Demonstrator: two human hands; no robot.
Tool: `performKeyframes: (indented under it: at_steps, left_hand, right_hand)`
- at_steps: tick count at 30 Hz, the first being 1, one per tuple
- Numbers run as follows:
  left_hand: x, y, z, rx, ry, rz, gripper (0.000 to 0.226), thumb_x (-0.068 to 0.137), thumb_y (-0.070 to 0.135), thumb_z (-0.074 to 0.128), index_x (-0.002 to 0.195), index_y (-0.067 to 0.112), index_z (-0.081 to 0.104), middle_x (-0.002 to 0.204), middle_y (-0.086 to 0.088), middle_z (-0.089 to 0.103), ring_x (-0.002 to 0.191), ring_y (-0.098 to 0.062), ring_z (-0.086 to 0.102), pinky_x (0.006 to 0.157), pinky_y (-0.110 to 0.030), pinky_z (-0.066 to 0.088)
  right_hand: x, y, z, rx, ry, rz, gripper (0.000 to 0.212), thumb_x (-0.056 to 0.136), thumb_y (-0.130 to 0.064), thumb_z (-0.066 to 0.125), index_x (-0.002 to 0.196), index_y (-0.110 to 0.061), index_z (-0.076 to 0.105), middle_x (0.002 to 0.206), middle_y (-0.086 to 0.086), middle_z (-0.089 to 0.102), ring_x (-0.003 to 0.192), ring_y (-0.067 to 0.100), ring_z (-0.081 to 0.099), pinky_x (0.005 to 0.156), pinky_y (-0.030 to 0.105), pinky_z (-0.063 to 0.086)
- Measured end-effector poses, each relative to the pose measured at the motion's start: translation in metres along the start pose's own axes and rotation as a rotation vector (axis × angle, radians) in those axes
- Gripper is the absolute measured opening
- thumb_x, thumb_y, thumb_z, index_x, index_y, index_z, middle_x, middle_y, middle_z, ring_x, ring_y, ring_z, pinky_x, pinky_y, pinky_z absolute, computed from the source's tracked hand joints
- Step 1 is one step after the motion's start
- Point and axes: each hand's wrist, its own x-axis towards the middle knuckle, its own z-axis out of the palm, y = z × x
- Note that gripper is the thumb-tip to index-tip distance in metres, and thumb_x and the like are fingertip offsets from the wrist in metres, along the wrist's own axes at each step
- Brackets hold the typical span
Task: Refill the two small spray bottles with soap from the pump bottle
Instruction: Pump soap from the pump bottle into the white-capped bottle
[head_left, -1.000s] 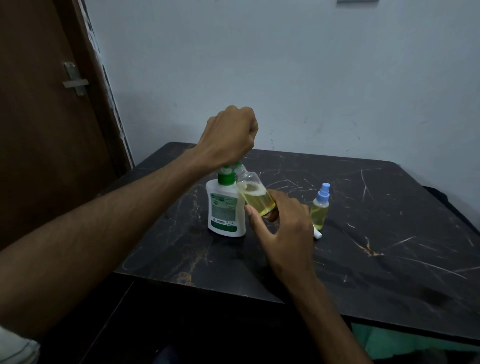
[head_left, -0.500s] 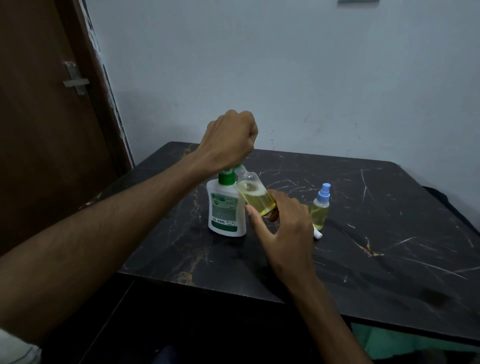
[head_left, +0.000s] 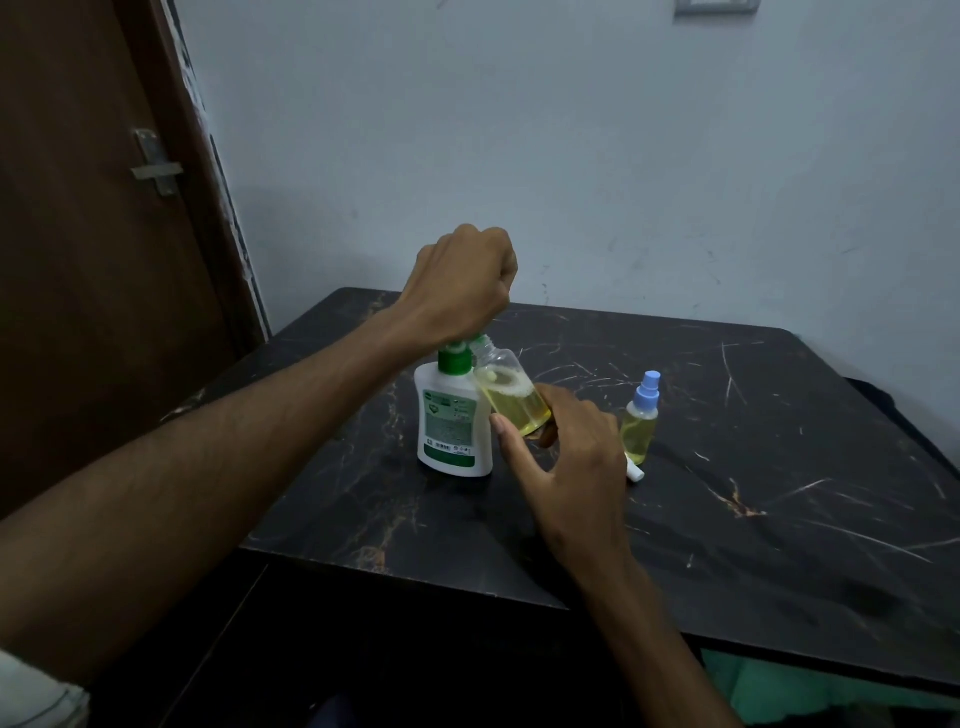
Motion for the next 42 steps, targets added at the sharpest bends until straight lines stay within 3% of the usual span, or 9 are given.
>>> performKeyframes:
  at_steps: [5, 9, 13, 21, 33, 37, 42]
  left_hand:
    - [0.0030, 0.0004, -0.0025, 0.004, 0.026, 0.008, 0.036, 0.071, -0.008, 0.048, 0.051, 0.022, 0.044, 0.051, 0.010, 0.043, 0.052, -0.015, 0.048, 0.067, -0.048, 0.061]
    - [-0.0004, -0.0013, 0.0012, -0.003, 0.008, -0.003, 0.035, 0.070, -0.009, 0.047, 0.051, 0.020, 0.048, 0.050, 0.008, 0.045, 0.055, -0.023, 0.055, 0.068, -0.050, 0.062]
    - [-0.0001, -0.0003, -0.0019, -0.005, 0.005, -0.001, 0.030, 0.067, -0.007, 0.046, 0.049, 0.017, 0.047, 0.048, 0.007, 0.044, 0.050, -0.021, 0.049, 0.066, -0.050, 0.061]
    - [-0.0004, -0.0004, -0.0018, -0.020, 0.018, -0.015, 0.034, 0.067, -0.009, 0.045, 0.048, 0.018, 0.044, 0.046, 0.008, 0.042, 0.046, -0.012, 0.043, 0.058, -0.036, 0.052]
    - [0.0020, -0.0001, -0.0027, -0.019, 0.015, -0.029, 0.026, 0.062, -0.006, 0.042, 0.048, 0.016, 0.043, 0.046, 0.004, 0.041, 0.045, -0.017, 0.040, 0.057, -0.042, 0.055]
    - [-0.0009, -0.0027, 0.0009, -0.024, 0.010, -0.028, 0.024, 0.062, -0.006, 0.042, 0.049, 0.012, 0.051, 0.048, -0.003, 0.045, 0.048, -0.021, 0.045, 0.059, -0.050, 0.061]
    - [0.0014, -0.0016, -0.0032, 0.004, 0.000, -0.014, 0.029, 0.067, -0.006, 0.045, 0.050, 0.018, 0.046, 0.049, 0.006, 0.044, 0.051, -0.023, 0.052, 0.064, -0.051, 0.061]
  right_hand:
    - [-0.0004, 0.0001, -0.0004, -0.001, 0.009, -0.004, 0.043, 0.098, -0.055, 0.058, 0.120, -0.019, 0.067, 0.095, -0.010, 0.064, 0.085, 0.007, 0.053, 0.082, 0.024, 0.036]
    - [0.0001, 0.0010, 0.0020, -0.016, 0.003, -0.008, 0.044, 0.098, -0.055, 0.058, 0.122, -0.019, 0.066, 0.098, -0.009, 0.065, 0.086, 0.005, 0.052, 0.083, 0.023, 0.035]
    - [-0.0004, 0.0009, 0.0003, -0.009, 0.004, -0.011, 0.043, 0.098, -0.055, 0.059, 0.121, -0.019, 0.067, 0.097, -0.010, 0.065, 0.086, 0.006, 0.052, 0.083, 0.023, 0.035]
    - [-0.0008, 0.0007, -0.0005, -0.017, 0.015, -0.005, 0.044, 0.097, -0.056, 0.059, 0.120, -0.020, 0.067, 0.094, -0.011, 0.062, 0.084, 0.007, 0.051, 0.081, 0.024, 0.035]
    - [-0.0026, 0.0009, -0.0026, 0.005, 0.021, 0.023, 0.039, 0.097, -0.054, 0.060, 0.120, -0.023, 0.066, 0.090, -0.011, 0.059, 0.085, 0.014, 0.053, 0.080, 0.010, 0.033]
    - [-0.0019, 0.0008, -0.0012, -0.023, 0.003, 0.025, 0.046, 0.097, -0.059, 0.057, 0.122, -0.022, 0.066, 0.089, -0.011, 0.058, 0.085, 0.013, 0.051, 0.079, 0.011, 0.033]
    - [-0.0020, 0.0008, -0.0019, -0.021, 0.008, 0.017, 0.045, 0.096, -0.059, 0.058, 0.121, -0.022, 0.067, 0.089, -0.012, 0.059, 0.084, 0.012, 0.052, 0.080, 0.010, 0.032]
